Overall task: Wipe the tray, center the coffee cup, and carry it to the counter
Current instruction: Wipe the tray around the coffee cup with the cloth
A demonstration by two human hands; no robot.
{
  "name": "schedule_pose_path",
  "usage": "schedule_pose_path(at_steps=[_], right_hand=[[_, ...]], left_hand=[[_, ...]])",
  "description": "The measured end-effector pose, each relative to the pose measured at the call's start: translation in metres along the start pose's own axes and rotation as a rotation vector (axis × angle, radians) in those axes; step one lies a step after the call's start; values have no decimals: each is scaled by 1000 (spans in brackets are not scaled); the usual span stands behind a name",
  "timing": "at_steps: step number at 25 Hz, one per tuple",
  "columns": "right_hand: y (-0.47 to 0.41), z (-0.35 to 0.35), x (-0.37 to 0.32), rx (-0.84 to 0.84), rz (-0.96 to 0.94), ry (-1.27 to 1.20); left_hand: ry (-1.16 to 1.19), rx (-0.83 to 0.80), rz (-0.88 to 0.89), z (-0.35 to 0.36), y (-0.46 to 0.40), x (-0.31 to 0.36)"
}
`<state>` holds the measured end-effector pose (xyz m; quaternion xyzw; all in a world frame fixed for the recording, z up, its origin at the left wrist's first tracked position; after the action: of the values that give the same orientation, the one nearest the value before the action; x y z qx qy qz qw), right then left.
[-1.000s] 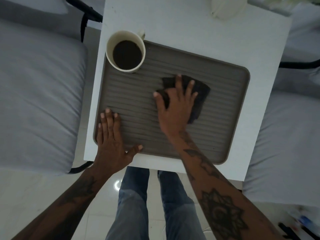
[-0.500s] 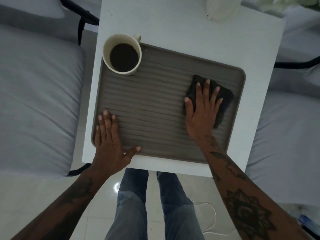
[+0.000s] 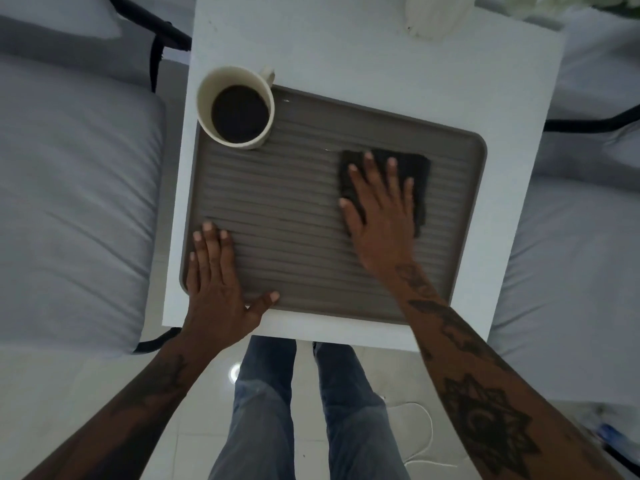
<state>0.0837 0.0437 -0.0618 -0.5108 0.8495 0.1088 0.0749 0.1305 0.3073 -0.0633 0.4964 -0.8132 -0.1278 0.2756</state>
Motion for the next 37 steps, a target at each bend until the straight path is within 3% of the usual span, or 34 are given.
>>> schedule_pose_path(at_steps=[2, 5, 9, 12, 18, 21, 22, 25, 28, 30, 34, 37], right_hand=[[9, -4, 18, 29, 114, -23], [-2, 7, -28, 45, 210, -76], [11, 34, -156, -148, -274, -121], [30, 34, -141, -194, -331, -82], [101, -8, 15, -185, 110, -41], [105, -2, 0, -158, 291, -45], [94, 2, -25, -152, 262, -51], [64, 23, -121, -225, -107, -102], [53, 27, -132, -229, -166, -151], [71, 18, -89, -212, -79, -129], [123, -6, 12, -185, 302, -111], [112, 3, -20, -152, 446, -121]], left_hand=[[-9, 13, 7, 0, 0, 0], [-15, 28, 20, 2, -1, 0], [-80, 26, 48, 9, -1, -6], [-93, 49, 62, 8, 0, -6], [-6, 24, 28, 0, 0, 0], [0, 20, 31, 2, -1, 0], [-5, 20, 29, 2, -1, 0], [-42, 37, 41, 6, -1, -2], [-61, 44, 58, 6, -1, -2], [-41, 21, 35, 3, -1, -1], [-1, 9, 32, -1, 0, 1], [5, 0, 41, 3, 0, 0]])
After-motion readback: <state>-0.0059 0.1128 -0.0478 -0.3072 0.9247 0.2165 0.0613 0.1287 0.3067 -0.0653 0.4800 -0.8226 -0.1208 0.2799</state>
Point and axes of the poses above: each hand's wrist, its own y-axis away from the middle knuckle, its own z-axis out of the palm, x = y × z, the point moved 4 cm from there along -y, towards the middle knuckle, and after that the axes turned 3 degrees about -z, right-handed, at the moved point
